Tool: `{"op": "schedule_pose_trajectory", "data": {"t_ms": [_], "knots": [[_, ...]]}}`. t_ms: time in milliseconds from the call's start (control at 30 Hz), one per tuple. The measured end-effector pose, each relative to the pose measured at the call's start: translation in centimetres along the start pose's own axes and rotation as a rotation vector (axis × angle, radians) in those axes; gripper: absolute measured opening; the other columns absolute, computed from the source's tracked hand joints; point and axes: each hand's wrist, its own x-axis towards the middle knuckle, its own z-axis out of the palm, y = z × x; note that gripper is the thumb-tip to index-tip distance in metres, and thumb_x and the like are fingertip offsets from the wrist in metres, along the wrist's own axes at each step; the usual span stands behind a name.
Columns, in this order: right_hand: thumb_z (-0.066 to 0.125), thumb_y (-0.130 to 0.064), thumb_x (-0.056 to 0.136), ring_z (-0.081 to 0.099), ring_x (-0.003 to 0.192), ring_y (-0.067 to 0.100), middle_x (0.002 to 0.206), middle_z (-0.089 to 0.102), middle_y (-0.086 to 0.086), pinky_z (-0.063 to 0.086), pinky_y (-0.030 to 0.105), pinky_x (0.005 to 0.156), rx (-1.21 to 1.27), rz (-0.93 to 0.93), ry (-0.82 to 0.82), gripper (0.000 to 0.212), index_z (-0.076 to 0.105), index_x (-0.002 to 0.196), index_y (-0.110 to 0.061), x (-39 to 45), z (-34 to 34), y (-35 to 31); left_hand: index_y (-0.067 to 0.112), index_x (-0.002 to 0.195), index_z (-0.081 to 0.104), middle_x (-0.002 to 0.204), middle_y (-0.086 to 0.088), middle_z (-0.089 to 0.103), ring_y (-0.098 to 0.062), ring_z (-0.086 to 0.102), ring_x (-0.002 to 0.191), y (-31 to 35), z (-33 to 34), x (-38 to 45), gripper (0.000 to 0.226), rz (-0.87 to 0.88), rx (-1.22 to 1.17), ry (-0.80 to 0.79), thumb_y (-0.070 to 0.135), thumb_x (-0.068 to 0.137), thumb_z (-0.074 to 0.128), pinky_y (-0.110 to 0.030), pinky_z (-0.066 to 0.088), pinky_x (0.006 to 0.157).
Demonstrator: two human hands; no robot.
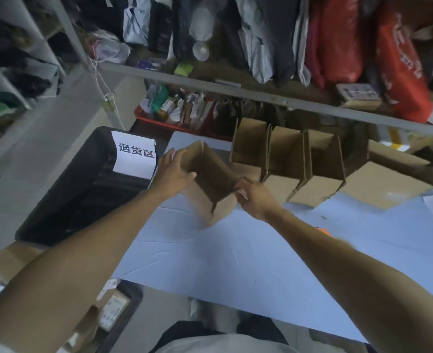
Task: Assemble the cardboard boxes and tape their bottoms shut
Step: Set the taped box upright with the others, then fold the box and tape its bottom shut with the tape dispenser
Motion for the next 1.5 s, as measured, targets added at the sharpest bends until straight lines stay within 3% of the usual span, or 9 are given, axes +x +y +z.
{"op": "schedule_pose_trajectory", "data": {"t_ms": [167, 300, 400, 533, 800, 1000, 1200, 1333, 1500], "knots": [[0.060, -0.056, 0.084, 0.057, 0.104, 0.017, 0.126, 0.057, -0.002, 0.045, 0.030, 0.081, 0.243, 0.170, -0.012, 0.054, 0.050, 0.128, -0.027, -2.6, 0.5, 1.2, 0.020, 0.148, 0.028, 0.141, -0.015, 0.049, -0.035, 0.049, 0.126, 0.9, 1.5, 0.1, 0.067, -0.072, -0.107, -0.131, 0.039, 0.093, 0.061, -0.045, 0.042, 0.103], [0.073, -0.063, 0.067, 0.051, 0.111, 0.020, 0.133, 0.046, 0.000, 0.042, 0.030, 0.083, 0.300, 0.222, -0.023, 0.088, 0.035, 0.136, -0.025, -3.6, 1.1, 1.2, 0.022, 0.110, 0.055, 0.141, -0.011, 0.027, -0.034, 0.026, 0.133, 1.4, 3.1, -0.7, 0.025, -0.001, -0.004, -0.059, 0.039, 0.092, 0.061, -0.038, 0.038, 0.099], [0.078, -0.062, 0.061, 0.042, 0.124, 0.027, 0.147, 0.030, 0.002, 0.043, 0.035, 0.094, 0.313, 0.243, -0.008, 0.107, 0.020, 0.144, -0.028, -4.2, 1.8, 1.3, 0.021, 0.078, 0.058, 0.151, -0.003, 0.013, -0.029, 0.009, 0.140, 1.3, 3.6, -1.5, 0.021, 0.056, -0.031, -0.104, 0.034, 0.086, 0.072, -0.039, 0.031, 0.105], [0.081, -0.051, 0.065, 0.042, 0.126, 0.028, 0.146, 0.029, 0.001, 0.046, 0.036, 0.097, 0.361, 0.259, 0.076, 0.099, 0.023, 0.142, -0.028, -5.2, 2.5, 1.9, 0.024, 0.066, 0.056, 0.149, 0.000, 0.024, -0.029, 0.040, 0.131, 2.3, 3.7, -2.9, 0.027, 0.146, -0.053, -0.159, 0.032, 0.081, 0.077, -0.031, 0.035, 0.099], [0.072, -0.061, 0.074, 0.053, 0.116, 0.019, 0.136, 0.046, -0.008, 0.050, 0.034, 0.091, 0.682, 0.328, 0.072, 0.083, 0.028, 0.141, -0.038, -8.5, 1.3, 4.8, 0.017, 0.087, 0.059, 0.118, -0.005, 0.053, -0.019, 0.054, 0.093, 4.6, 5.1, -3.3, 0.034, 0.175, 0.063, -0.078, 0.048, 0.082, 0.071, -0.027, 0.040, 0.070], [0.056, -0.040, 0.097, 0.058, 0.113, 0.024, 0.137, 0.053, 0.009, 0.057, 0.035, 0.083, 0.886, 0.620, 0.081, 0.055, 0.039, 0.143, -0.016, -11.8, 2.5, 8.3, 0.028, 0.148, 0.027, 0.144, -0.007, 0.044, -0.029, 0.048, 0.124, 4.8, 10.0, -5.4, 0.084, 0.094, -0.034, -0.328, 0.024, 0.080, 0.077, -0.043, 0.047, 0.099], [0.065, -0.013, 0.089, 0.061, 0.108, 0.021, 0.123, 0.060, 0.003, 0.053, 0.039, 0.091, 0.798, 0.655, 0.100, 0.052, 0.048, 0.138, -0.010, -15.2, 2.8, 10.4, 0.039, 0.152, 0.013, 0.152, -0.011, 0.023, -0.028, 0.037, 0.134, 5.4, 15.4, -7.0, 0.113, 0.055, -0.097, -0.445, 0.032, 0.066, 0.085, -0.026, 0.032, 0.102], [0.055, -0.002, 0.088, 0.065, 0.099, 0.019, 0.111, 0.067, 0.001, 0.052, 0.037, 0.088, 0.787, 0.646, 0.104, 0.034, 0.064, 0.120, -0.008, -17.4, 2.1, 12.4, 0.039, 0.153, 0.011, 0.156, -0.013, 0.010, -0.031, 0.029, 0.140, 6.5, 18.6, -7.2, 0.113, 0.022, -0.054, -0.498, 0.038, 0.067, 0.085, -0.037, 0.029, 0.113], [0.054, -0.011, 0.084, 0.050, 0.058, 0.016, 0.067, 0.055, 0.002, 0.037, 0.028, 0.055, 0.531, 0.724, 0.212, 0.013, 0.064, 0.076, -0.014, -19.1, -0.3, 15.7, 0.039, 0.153, 0.010, 0.160, -0.009, -0.007, -0.030, 0.010, 0.147, 8.5, 20.1, -6.8, 0.112, -0.025, 0.033, -0.509, 0.039, 0.068, 0.083, -0.039, 0.022, 0.117]]}}
